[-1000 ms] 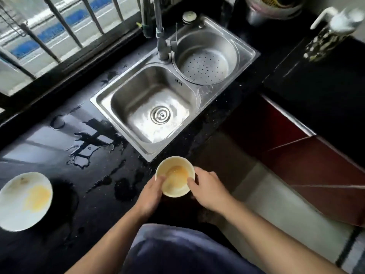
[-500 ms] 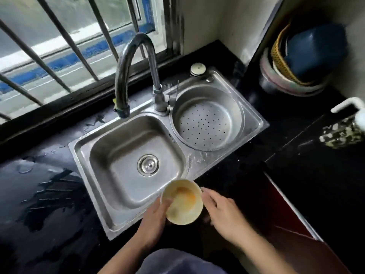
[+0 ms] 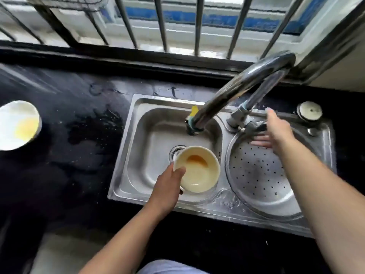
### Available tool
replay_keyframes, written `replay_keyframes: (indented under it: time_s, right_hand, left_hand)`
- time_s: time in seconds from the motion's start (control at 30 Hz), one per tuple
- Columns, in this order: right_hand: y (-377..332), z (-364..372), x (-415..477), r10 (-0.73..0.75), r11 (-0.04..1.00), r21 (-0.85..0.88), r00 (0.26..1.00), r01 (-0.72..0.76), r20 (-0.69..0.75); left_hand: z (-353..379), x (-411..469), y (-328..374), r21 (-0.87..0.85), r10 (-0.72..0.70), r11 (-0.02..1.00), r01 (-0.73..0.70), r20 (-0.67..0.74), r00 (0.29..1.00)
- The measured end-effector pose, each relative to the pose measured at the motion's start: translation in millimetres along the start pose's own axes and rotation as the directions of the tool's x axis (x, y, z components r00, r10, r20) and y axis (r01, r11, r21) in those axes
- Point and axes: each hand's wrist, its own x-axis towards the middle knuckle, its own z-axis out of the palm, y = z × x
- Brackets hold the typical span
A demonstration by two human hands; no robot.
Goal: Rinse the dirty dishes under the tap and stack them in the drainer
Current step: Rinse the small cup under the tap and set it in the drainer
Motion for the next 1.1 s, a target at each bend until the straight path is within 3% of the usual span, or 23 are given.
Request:
replay_keyframes:
  time_s: [0.17,0.3,0.7,0.87,0.97,1.1]
  right_hand:
    - [-5.6,12.6,51.2,-0.014,0.998,-0.057,1.000,0.013,-0.024]
    - [7.4,9.9,51.4,-0.059,0.995,0.074,0.998,0.059,-0.007]
    - [9.0,14.8,49.5,-0.002,0.990,0.138,0.996,0.014,-0.085]
    - [18.6,11.3,40.7,-0.034,0.979,0.204,0.998,0.023,0.053]
    - [17.6,10.6,32.8,-0.008,0.962,0.274,1.000,0.002,0.019]
    - [23.2,7.4,5.0,0.016,0.946,0.320,0.992,-0.056,0.127]
  left_hand:
    - [4.5,-2.5,0.4,-0.099,-0.052,0.994,0.038,-0.145,0.988]
    - [8.2,-4.7,-3.1,-0.184,-0.097,0.981,0.059,-0.207,0.974]
    - [1.4,-11.4,-10.1,-0.257,-0.105,0.966,0.034,-0.268,0.958]
    - [1.9,-9.0,-13.2,-0.311,-0.096,0.950,0.012,-0.258,0.961]
    - [1.1,-7.4,-14.3,-0.312,-0.086,0.950,0.009,-0.233,0.969]
    - [-1.3,-2.8,-15.7,-0.304,-0.083,0.953,0.009,-0.229,0.970]
